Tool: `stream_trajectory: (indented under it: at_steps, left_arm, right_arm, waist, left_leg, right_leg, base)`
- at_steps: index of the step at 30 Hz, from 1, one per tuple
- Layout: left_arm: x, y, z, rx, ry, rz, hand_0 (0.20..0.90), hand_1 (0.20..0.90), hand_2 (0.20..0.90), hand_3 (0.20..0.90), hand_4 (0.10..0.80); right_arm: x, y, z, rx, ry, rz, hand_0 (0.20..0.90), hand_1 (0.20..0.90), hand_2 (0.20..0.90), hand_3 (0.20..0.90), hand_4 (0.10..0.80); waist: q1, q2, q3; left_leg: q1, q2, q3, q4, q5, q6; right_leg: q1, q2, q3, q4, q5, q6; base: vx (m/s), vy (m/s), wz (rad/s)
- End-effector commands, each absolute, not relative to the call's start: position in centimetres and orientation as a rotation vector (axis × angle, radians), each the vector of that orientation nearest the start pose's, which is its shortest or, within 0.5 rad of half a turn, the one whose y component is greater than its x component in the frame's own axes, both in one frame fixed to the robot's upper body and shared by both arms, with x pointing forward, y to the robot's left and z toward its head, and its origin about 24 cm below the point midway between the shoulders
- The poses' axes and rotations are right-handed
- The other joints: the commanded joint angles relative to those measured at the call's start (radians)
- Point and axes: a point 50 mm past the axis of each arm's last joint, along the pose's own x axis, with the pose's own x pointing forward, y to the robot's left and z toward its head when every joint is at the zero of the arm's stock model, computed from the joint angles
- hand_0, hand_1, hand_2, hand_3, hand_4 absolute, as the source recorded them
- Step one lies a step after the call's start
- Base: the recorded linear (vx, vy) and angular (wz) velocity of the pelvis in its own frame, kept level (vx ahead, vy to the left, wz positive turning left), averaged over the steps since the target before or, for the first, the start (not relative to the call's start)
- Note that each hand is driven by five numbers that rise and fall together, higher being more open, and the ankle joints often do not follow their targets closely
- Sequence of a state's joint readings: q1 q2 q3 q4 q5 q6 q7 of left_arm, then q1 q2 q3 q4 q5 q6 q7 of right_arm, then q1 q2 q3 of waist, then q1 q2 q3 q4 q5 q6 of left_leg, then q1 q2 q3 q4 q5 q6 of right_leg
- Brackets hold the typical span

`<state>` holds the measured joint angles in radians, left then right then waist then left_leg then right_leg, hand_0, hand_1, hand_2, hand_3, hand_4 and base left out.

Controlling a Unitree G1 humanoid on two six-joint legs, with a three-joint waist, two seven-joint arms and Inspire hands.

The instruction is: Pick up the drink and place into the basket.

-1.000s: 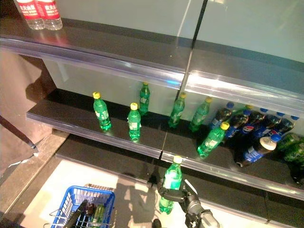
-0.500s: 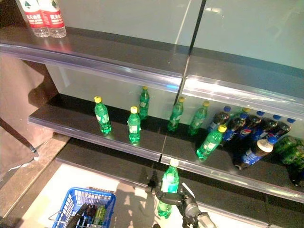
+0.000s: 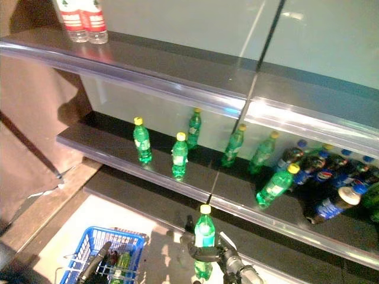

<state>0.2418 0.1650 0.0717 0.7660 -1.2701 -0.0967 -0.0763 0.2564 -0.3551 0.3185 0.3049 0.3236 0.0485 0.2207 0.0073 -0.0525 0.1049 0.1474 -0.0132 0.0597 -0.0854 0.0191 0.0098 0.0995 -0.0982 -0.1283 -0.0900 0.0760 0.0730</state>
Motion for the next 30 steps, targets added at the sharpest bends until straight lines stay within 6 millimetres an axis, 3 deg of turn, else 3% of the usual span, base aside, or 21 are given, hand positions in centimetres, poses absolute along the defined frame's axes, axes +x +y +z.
stream_trajectory:
  at_steps: [1, 7, 10, 14, 15, 18, 23, 30]
  left_arm:
    - [20.1, 25.0, -5.0, -0.86, 0.137, 0.244, 0.3, 0.3, 0.3, 0.2, 0.1]
    - [22.7, 22.3, -2.0, -0.769, 0.121, -0.079, 0.3, 0.3, 0.3, 0.2, 0.1]
    - [23.8, 19.6, 0.2, -0.737, 0.13, -0.327, 0.3, 0.3, 0.3, 0.2, 0.1]
    - [24.5, 17.2, 2.0, -0.738, 0.137, -0.534, 0.3, 0.3, 0.3, 0.2, 0.1]
    - [24.8, 15.7, 3.2, -0.745, 0.144, -0.619, 0.3, 0.3, 0.3, 0.2, 0.1]
    - [24.7, 14.1, 4.4, -0.723, 0.145, -0.736, 0.3, 0.3, 0.3, 0.2, 0.1]
    - [23.4, 9.7, 8.0, -0.723, 0.127, -1.059, 0.3, 0.3, 0.3, 0.2, 0.1]
    - [21.2, 4.9, 11.8, -0.731, 0.069, -1.369, 0.3, 0.3, 0.3, 0.2, 0.1]
  right_arm:
    - [20.0, -16.0, -4.0, 0.002, 0.414, 0.446, 0.3, 0.3, 0.3, 0.2, 0.1]
    - [20.0, -14.4, -4.1, -0.125, 0.424, 0.596, 0.3, 0.3, 0.3, 0.2, 0.1]
    - [20.5, -13.1, -3.7, -0.206, 0.401, 0.704, 0.3, 0.3, 0.3, 0.2, 0.1]
    - [20.8, -11.3, -3.5, -0.22, 0.403, 0.814, 0.3, 0.3, 0.3, 0.2, 0.1]
    - [21.0, -10.4, -3.7, -0.229, 0.408, 0.849, 0.3, 0.3, 0.3, 0.2, 0.1]
    - [21.4, -9.3, -3.5, -0.287, 0.374, 0.903, 0.3, 0.3, 0.3, 0.2, 0.1]
    - [23.2, -6.9, -3.2, -0.354, 0.351, 0.922, 0.3, 0.3, 0.3, 0.2, 0.1]
    - [24.8, -6.7, -6.2, -0.675, 0.504, 0.845, 0.3, 0.3, 0.3, 0.2, 0.1]
  waist:
    - [0.03, 0.043, -0.057]
    - [0.072, 0.054, -0.058]
    - [0.106, 0.06, -0.05]
    - [0.144, 0.066, -0.046]
    - [0.164, 0.068, -0.047]
    - [0.191, 0.072, -0.047]
    - [0.258, 0.079, -0.06]
    - [0.33, 0.069, -0.076]
  left_leg:
    - [-0.013, -0.046, 0.04, 0.046, -0.099, -0.021]
    - [-0.012, -0.057, 0.006, 0.043, -0.089, -0.024]
    - [-0.011, -0.063, -0.02, 0.05, -0.086, -0.026]
    - [-0.009, -0.066, -0.039, 0.058, -0.088, -0.029]
    - [-0.009, -0.068, -0.051, 0.063, -0.088, -0.03]
    - [-0.009, -0.07, -0.062, 0.066, -0.089, -0.032]
    - [0.002, -0.077, -0.099, 0.033, -0.073, -0.034]
    - [0.011, -0.086, -0.139, 0.017, -0.073, -0.022]
  right_leg:
    - [-0.001, 0.025, -0.041, 0.003, -0.051, 0.007]
    - [0.022, 0.0, -0.1, 0.003, -0.053, 0.017]
    - [0.038, -0.016, -0.13, 0.003, -0.052, 0.023]
    - [0.051, -0.032, -0.158, 0.003, -0.052, 0.027]
    - [0.056, -0.041, -0.172, 0.003, -0.051, 0.029]
    - [0.065, -0.05, -0.191, 0.003, -0.052, 0.032]
    - [0.085, -0.067, -0.252, 0.003, -0.049, 0.043]
    - [0.113, -0.082, -0.301, 0.003, -0.049, 0.053]
  base:
    - [-0.031, 0.073, 0.33]
    - [-0.031, 0.063, 0.31]
    - [-0.025, 0.051, 0.41]
    - [-0.001, 0.043, 0.35]
    - [0.013, 0.059, 0.26]
    - [0.019, 0.047, 0.23]
    - [0.029, 0.074, 0.46]
    - [0.043, 0.058, 0.4]
